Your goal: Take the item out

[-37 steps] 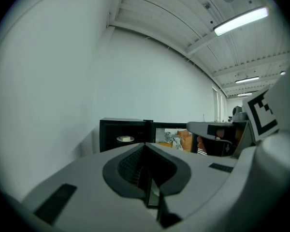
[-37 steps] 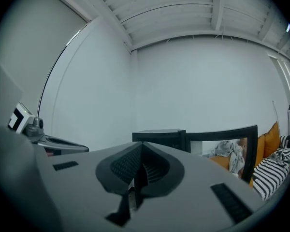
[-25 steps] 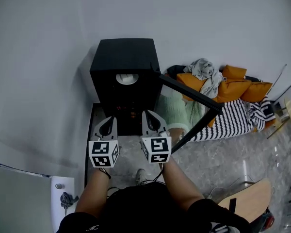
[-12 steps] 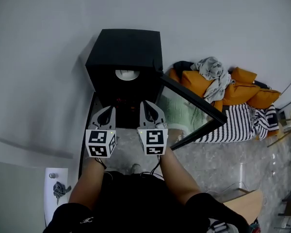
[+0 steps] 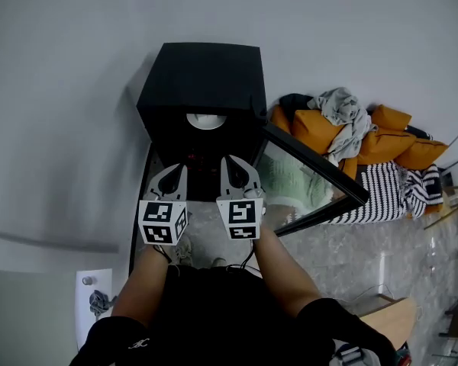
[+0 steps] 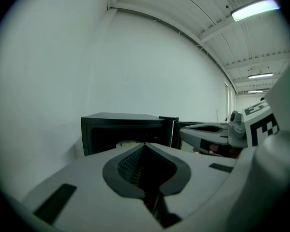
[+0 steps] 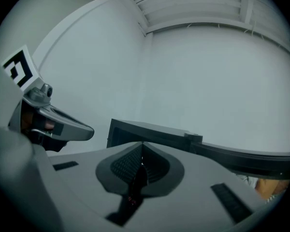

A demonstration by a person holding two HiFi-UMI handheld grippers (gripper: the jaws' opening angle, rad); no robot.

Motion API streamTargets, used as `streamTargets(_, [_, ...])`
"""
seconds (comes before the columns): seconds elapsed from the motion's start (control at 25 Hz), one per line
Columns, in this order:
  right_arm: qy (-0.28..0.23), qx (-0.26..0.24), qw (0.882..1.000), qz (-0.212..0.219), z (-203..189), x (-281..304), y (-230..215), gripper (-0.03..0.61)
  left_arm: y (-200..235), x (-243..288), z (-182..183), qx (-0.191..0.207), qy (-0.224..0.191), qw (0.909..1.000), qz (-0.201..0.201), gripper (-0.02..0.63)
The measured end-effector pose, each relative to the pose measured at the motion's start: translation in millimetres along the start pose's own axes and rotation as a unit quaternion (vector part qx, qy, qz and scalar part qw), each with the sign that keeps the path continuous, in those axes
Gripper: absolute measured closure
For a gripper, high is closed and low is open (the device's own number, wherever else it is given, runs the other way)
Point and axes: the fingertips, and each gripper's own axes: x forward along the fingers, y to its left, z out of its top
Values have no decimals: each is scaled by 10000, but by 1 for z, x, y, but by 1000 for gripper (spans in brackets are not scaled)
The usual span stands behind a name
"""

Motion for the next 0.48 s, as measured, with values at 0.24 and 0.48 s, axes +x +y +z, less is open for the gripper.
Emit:
streamTargets(0.24, [157, -356, 9992, -124, -5, 47, 3, 572, 29, 35, 4, -44, -6, 9995, -320, 606])
streamTargets(0.48, [479, -999, 9933, -319, -17, 88, 16, 572, 50, 67, -10, -67, 176, 9960, -868, 606])
